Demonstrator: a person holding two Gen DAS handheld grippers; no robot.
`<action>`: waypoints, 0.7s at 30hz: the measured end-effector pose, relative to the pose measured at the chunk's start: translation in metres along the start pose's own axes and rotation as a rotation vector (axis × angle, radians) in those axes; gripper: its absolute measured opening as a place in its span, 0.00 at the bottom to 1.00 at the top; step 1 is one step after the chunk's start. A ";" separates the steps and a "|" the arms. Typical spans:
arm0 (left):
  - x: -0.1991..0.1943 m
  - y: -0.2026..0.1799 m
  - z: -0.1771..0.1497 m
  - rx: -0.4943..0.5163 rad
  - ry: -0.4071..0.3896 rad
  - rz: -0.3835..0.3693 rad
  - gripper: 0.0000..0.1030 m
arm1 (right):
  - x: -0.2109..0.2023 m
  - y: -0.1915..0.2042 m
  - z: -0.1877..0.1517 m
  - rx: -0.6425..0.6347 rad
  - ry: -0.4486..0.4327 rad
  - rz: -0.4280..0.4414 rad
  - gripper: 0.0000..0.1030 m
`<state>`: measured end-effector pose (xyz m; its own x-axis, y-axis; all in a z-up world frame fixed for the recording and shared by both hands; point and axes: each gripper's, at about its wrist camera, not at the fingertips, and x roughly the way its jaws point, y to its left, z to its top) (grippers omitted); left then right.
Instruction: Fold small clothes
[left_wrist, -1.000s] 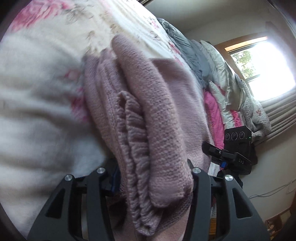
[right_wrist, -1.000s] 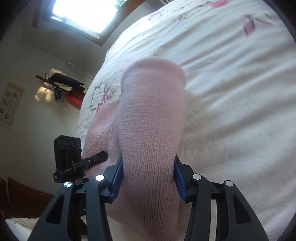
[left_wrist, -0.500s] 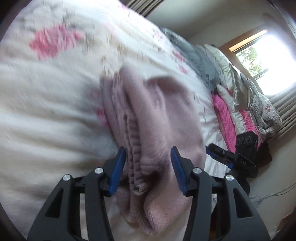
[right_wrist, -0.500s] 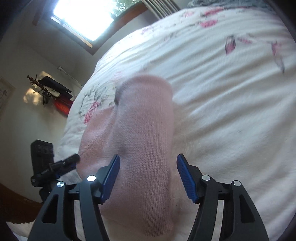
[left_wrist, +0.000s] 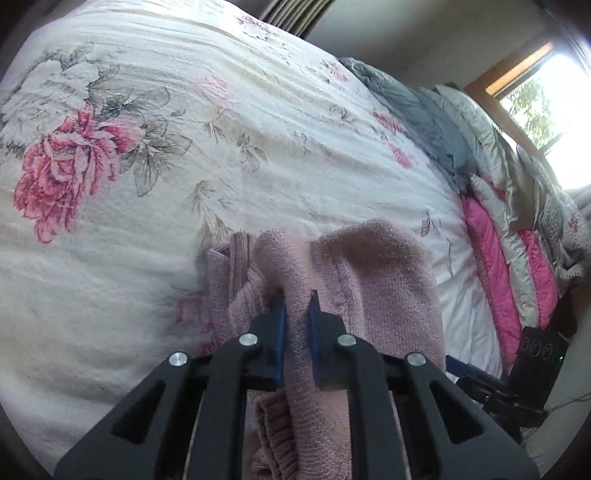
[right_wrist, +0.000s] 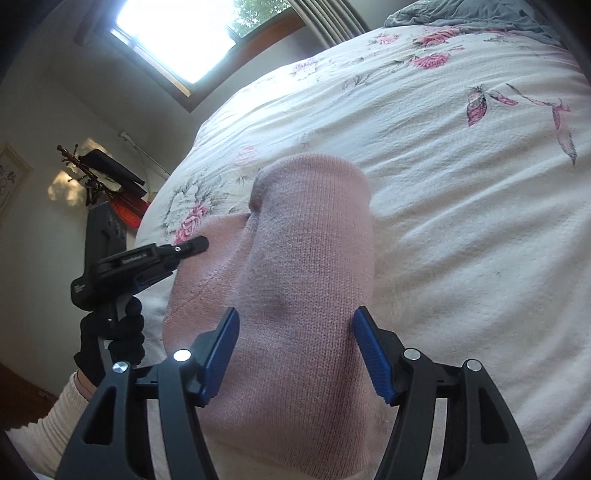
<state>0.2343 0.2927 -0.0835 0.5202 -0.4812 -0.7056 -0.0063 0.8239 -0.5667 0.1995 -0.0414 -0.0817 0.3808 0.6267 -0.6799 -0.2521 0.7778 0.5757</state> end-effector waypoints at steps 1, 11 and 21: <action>-0.007 0.004 -0.005 -0.009 -0.035 0.011 0.08 | 0.002 0.001 0.000 -0.006 0.001 -0.004 0.63; -0.006 0.029 -0.016 -0.033 -0.001 0.069 0.13 | 0.013 0.008 -0.003 -0.043 0.036 -0.058 0.63; -0.091 -0.033 -0.070 0.122 -0.148 0.092 0.20 | -0.030 0.045 -0.030 -0.147 -0.008 -0.116 0.63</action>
<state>0.1278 0.2883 -0.0301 0.6419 -0.3602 -0.6770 0.0389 0.8970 -0.4404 0.1498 -0.0239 -0.0487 0.4222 0.5321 -0.7339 -0.3329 0.8440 0.4205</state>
